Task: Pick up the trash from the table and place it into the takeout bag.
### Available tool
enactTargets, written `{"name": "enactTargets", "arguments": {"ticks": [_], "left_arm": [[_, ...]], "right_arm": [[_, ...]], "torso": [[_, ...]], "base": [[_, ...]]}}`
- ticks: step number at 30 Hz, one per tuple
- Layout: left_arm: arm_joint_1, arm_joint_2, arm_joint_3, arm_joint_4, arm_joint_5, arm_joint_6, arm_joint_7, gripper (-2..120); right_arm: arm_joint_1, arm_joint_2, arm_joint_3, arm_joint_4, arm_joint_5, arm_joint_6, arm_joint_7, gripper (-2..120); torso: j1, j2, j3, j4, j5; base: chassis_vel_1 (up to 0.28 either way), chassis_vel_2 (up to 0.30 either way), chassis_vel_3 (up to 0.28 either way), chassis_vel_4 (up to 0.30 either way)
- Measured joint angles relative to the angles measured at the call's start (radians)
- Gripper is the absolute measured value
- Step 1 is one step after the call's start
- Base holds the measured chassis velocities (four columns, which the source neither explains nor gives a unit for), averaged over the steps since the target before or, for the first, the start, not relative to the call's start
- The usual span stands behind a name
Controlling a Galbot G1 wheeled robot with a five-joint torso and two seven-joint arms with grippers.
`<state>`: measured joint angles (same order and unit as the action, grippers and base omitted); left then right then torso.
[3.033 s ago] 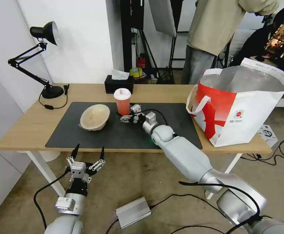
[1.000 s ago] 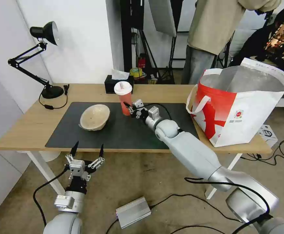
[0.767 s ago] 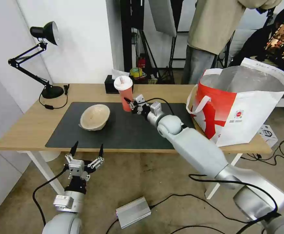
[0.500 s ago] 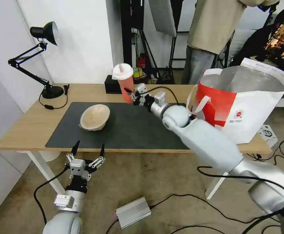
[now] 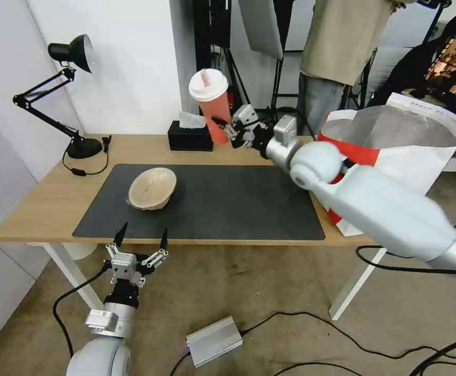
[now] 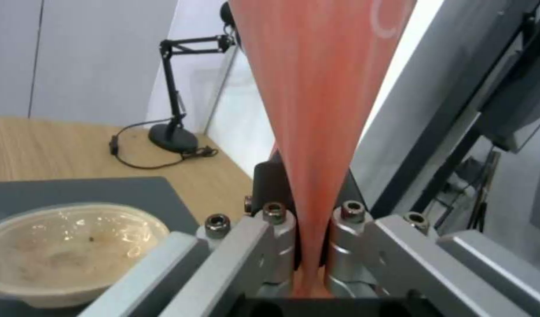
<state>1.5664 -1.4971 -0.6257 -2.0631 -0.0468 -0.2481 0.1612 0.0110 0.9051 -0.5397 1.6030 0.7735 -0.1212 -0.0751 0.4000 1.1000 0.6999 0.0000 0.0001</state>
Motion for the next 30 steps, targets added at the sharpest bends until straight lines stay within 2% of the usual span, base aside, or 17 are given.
{"name": "enactTargets", "arguments": {"ticks": [3,9,17,30], "left_arm": [[0.000,0.006,0.000,0.000,-0.001,0.000,0.000,100],[-0.003,0.008,0.002,0.005,-0.001,0.000,0.001,100],[-0.005,0.027,0.010,0.012,-0.002,0.001,0.003,100],[-0.021,0.049,0.024,0.028,-0.014,0.000,0.007,100]], "right_arm": [[0.031,-0.057,-0.001,0.040,0.031,-0.014,-0.006,2],[0.061,-0.120,0.006,0.087,0.064,-0.020,-0.011,2],[0.056,-0.251,0.096,0.151,0.092,-0.022,-0.042,2],[-0.020,-0.389,0.234,0.201,0.116,-0.026,-0.057,2]], "torso": [[0.000,0.000,0.000,0.0000,0.0002],[0.000,0.000,0.000,0.0000,0.0000],[0.000,0.000,0.000,0.0000,0.0001],[0.000,0.000,0.000,0.0000,0.0000]], "base": [[0.000,0.000,0.000,0.000],[0.000,0.000,0.000,0.000],[0.000,0.000,0.000,0.000],[0.000,0.000,0.000,0.000]]}}
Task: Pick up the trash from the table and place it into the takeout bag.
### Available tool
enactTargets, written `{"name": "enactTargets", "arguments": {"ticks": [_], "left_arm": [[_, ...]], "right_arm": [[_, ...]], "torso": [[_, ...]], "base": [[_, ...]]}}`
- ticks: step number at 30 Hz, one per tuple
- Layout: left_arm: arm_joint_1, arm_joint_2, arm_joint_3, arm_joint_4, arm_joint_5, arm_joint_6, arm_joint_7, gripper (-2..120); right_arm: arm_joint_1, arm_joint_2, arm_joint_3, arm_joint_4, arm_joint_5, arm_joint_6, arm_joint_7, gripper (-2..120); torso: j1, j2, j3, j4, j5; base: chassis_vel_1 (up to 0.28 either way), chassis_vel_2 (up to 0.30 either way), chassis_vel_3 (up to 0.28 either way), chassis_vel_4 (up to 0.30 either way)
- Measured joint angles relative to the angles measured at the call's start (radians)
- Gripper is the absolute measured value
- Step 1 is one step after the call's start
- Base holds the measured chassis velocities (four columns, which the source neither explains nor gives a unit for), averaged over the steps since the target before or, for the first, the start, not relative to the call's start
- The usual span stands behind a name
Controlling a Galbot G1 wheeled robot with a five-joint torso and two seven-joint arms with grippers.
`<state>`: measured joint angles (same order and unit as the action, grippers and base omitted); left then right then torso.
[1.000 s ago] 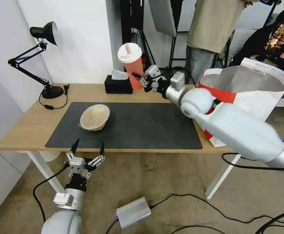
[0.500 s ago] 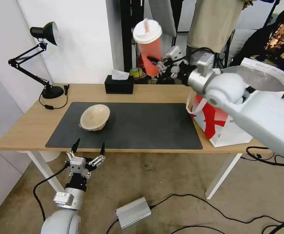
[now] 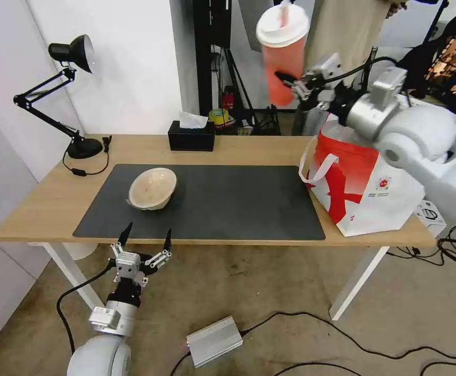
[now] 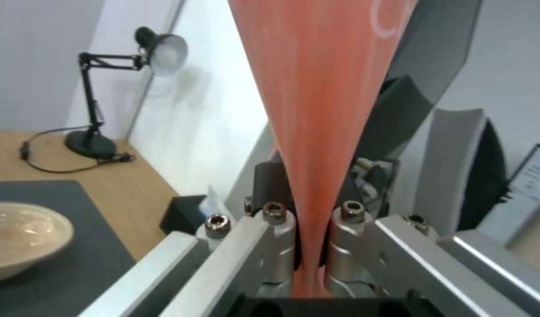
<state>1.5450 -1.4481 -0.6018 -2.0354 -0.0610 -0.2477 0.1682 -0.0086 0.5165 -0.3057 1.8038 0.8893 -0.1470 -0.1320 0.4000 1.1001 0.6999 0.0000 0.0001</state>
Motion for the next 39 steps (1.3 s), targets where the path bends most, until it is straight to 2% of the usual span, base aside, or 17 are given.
{"name": "enactTargets", "arguments": {"ticks": [3,5,10,15,21,25,39], "left_arm": [[-0.001,0.001,0.001,0.001,0.000,0.000,0.000,100],[-0.002,0.003,0.008,0.002,-0.001,0.000,0.012,100],[0.010,0.010,0.010,-0.017,-0.001,0.000,0.023,100],[0.018,0.018,0.002,-0.037,0.000,0.000,0.024,100],[0.020,0.020,0.000,-0.041,-0.001,0.000,0.024,100],[0.020,0.018,0.001,-0.040,-0.001,-0.002,0.024,100],[0.018,0.023,-0.001,-0.028,-0.009,-0.006,0.024,100]], "right_arm": [[-0.006,-0.006,0.007,0.002,0.000,0.000,-0.002,2],[-0.086,-0.069,0.081,0.024,0.002,0.001,-0.018,2],[-0.213,-0.133,0.195,0.043,-0.009,0.016,-0.031,2],[-0.294,-0.189,0.267,0.049,-0.030,0.047,-0.046,2],[-0.316,-0.225,0.300,0.034,-0.074,0.070,-0.075,2],[-0.331,-0.255,0.323,-0.001,-0.179,0.101,-0.135,2],[-0.326,-0.286,0.327,-0.110,-0.344,0.137,-0.221,2]], "torso": [[0.000,0.000,0.000,0.0000,-0.0001],[0.000,0.000,0.000,0.0000,0.0001],[0.000,0.000,0.000,-0.0001,0.0003],[0.000,0.000,0.000,0.0000,0.0001],[0.000,0.000,0.000,0.0000,0.0000],[0.000,0.000,0.000,0.0000,0.0000],[0.000,0.000,0.000,0.0000,0.0000]], "base": [[0.000,0.000,0.000,0.000],[0.000,0.000,0.000,0.000],[0.000,0.000,0.000,0.000],[0.000,0.000,0.000,0.000],[0.000,0.000,0.000,0.000],[0.000,0.000,0.000,0.000],[0.000,0.000,0.000,0.000]]}}
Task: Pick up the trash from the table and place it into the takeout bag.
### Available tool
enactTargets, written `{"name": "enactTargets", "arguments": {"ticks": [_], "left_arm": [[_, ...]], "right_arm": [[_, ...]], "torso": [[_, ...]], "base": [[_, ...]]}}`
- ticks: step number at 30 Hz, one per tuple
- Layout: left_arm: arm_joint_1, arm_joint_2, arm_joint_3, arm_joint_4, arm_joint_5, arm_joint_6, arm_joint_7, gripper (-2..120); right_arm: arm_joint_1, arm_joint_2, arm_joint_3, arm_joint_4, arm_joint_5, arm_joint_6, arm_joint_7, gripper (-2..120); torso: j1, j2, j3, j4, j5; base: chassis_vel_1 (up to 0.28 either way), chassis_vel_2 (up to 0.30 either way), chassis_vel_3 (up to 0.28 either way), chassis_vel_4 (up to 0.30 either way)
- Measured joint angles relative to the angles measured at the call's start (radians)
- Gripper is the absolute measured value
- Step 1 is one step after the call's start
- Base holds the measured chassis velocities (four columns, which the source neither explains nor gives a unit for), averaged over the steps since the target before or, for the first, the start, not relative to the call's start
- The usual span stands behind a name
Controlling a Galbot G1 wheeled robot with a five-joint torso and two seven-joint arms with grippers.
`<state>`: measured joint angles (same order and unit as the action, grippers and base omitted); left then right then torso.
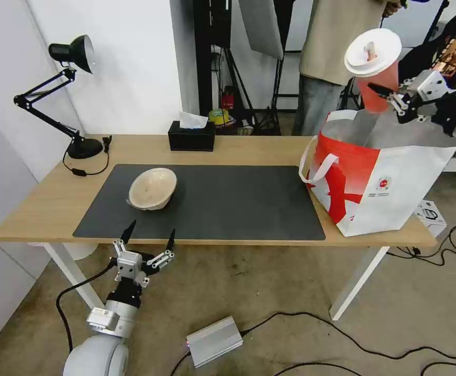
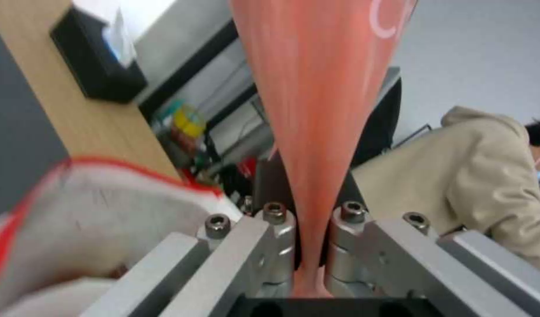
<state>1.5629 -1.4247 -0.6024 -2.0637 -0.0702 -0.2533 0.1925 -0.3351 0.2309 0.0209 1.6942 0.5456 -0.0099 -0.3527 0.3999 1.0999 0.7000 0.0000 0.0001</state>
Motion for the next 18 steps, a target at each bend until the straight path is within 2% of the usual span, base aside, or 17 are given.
{"name": "enactTargets", "arguments": {"ticks": [10,18], "left_arm": [[-0.002,0.007,0.001,0.003,-0.010,-0.002,0.001,100],[-0.004,0.006,0.007,0.008,-0.010,-0.003,0.008,100]], "right_arm": [[0.016,-0.040,-0.017,-0.075,-0.042,-0.003,-0.062,2],[0.047,-0.044,-0.041,-0.121,-0.088,-0.029,-0.123,2]], "torso": [[0.000,0.000,0.000,-0.0002,0.0000],[0.000,0.000,0.000,-0.0001,0.0000]], "base": [[0.000,0.000,0.000,0.000],[0.000,0.000,0.000,0.000]]}}
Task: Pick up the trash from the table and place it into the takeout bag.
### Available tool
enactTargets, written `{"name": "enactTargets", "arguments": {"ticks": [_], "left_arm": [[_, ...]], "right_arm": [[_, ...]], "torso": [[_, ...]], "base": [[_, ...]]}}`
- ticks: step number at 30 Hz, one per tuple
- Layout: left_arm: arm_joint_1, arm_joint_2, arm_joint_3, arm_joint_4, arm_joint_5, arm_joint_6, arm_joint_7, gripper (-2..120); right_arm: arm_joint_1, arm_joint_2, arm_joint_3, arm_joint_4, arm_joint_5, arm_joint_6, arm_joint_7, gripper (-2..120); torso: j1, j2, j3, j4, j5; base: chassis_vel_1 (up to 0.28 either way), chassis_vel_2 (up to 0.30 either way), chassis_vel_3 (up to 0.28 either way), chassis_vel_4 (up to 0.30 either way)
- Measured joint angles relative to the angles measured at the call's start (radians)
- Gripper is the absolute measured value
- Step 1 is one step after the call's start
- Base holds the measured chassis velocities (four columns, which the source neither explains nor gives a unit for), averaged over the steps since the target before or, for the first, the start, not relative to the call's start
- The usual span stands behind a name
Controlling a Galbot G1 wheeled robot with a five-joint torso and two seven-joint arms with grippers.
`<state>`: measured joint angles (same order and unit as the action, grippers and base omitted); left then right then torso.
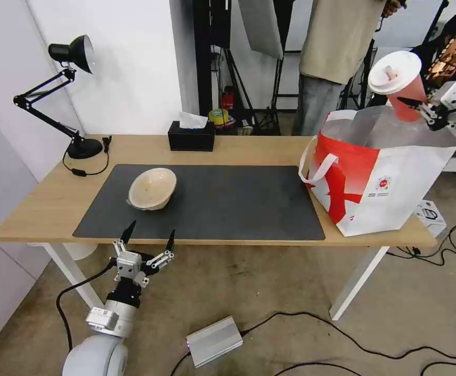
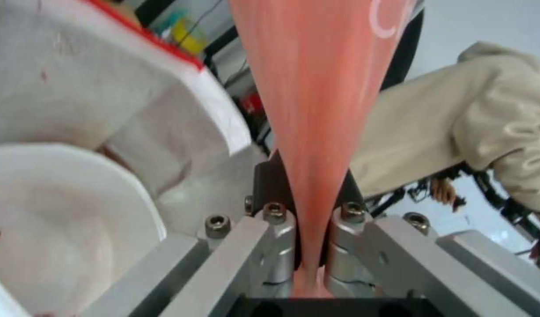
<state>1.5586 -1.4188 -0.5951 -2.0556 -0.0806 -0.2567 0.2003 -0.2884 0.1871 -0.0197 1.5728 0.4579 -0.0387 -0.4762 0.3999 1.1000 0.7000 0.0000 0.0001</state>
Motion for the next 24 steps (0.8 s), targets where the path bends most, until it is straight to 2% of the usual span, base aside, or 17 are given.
{"name": "enactTargets", "arguments": {"ticks": [8,14,24], "left_arm": [[-0.001,-0.003,-0.001,0.002,-0.001,-0.002,0.006,100],[-0.001,-0.004,-0.003,0.002,-0.002,-0.002,0.009,100],[0.001,-0.016,-0.004,-0.002,-0.001,-0.002,0.015,100]], "right_arm": [[0.065,0.038,-0.045,-0.047,-0.062,-0.056,-0.089,2],[0.104,0.078,-0.074,-0.075,-0.098,-0.071,-0.114,2],[0.299,0.159,-0.245,-0.173,-0.175,-0.074,-0.148,2]], "torso": [[0.000,0.000,0.000,0.0000,0.0000],[0.000,0.000,0.000,0.0001,0.0000],[0.000,0.000,0.000,0.0001,-0.0002]], "base": [[0.000,0.000,0.000,0.000],[0.000,0.000,0.000,0.000],[0.000,0.000,0.000,0.000]]}}
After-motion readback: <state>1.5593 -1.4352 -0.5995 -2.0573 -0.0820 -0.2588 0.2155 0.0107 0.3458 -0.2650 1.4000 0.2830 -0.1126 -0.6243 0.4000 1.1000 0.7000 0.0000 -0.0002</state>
